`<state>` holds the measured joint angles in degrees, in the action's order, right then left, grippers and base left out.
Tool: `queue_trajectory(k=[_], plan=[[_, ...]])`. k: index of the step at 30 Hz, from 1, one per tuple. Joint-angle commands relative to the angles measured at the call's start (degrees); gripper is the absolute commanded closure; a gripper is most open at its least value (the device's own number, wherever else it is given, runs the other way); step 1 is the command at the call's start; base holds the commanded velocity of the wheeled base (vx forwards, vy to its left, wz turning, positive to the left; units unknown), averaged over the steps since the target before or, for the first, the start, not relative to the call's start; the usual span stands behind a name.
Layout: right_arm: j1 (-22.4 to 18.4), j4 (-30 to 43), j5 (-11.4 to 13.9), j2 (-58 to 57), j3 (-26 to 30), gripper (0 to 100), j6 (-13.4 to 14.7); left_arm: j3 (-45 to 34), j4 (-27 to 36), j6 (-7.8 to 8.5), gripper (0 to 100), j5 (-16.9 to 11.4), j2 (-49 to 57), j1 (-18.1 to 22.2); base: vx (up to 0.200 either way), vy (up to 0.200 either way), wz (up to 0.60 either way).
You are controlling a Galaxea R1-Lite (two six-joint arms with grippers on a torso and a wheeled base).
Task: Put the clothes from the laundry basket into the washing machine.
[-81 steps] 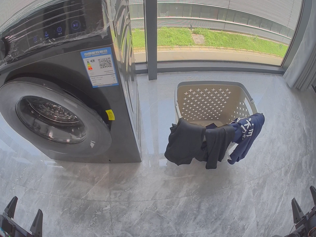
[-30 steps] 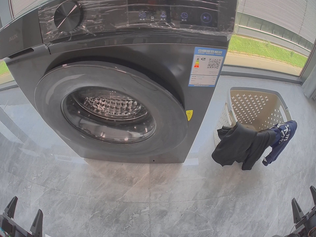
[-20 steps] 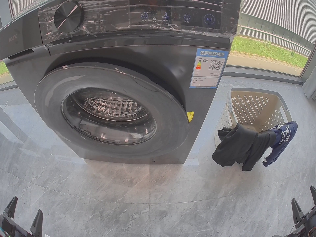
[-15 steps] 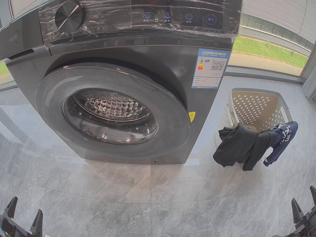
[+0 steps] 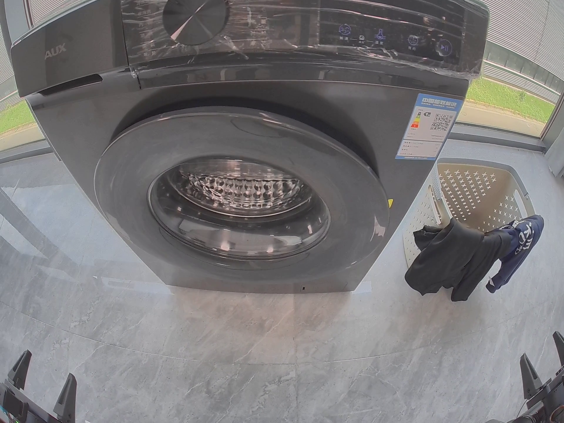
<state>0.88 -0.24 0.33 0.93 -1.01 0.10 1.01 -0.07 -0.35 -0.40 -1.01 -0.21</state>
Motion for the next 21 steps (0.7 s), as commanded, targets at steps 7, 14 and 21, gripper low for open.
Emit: queue_trajectory(k=[7, 14, 21], plan=[[0.00, -0.02, 0.02, -0.93, 1.01, 0, -0.01, -1.01, 0.07, 0.09, 0, 0.05, 0.75, 0.03, 0.000, 0.000, 0.00], [0.00, -0.02, -0.07, -0.93, 1.01, 0, -0.01, -1.01, -0.01, -0.17, 0, -0.04, 0.75, 0.12, 0.000, 0.114, 0.00], [-0.09, -0.02, -0.07, -0.93, 1.01, 0, 0.08, -1.01, -0.01, -0.09, 0, -0.04, 0.75, 0.12, 0.000, 0.143, 0.00]])
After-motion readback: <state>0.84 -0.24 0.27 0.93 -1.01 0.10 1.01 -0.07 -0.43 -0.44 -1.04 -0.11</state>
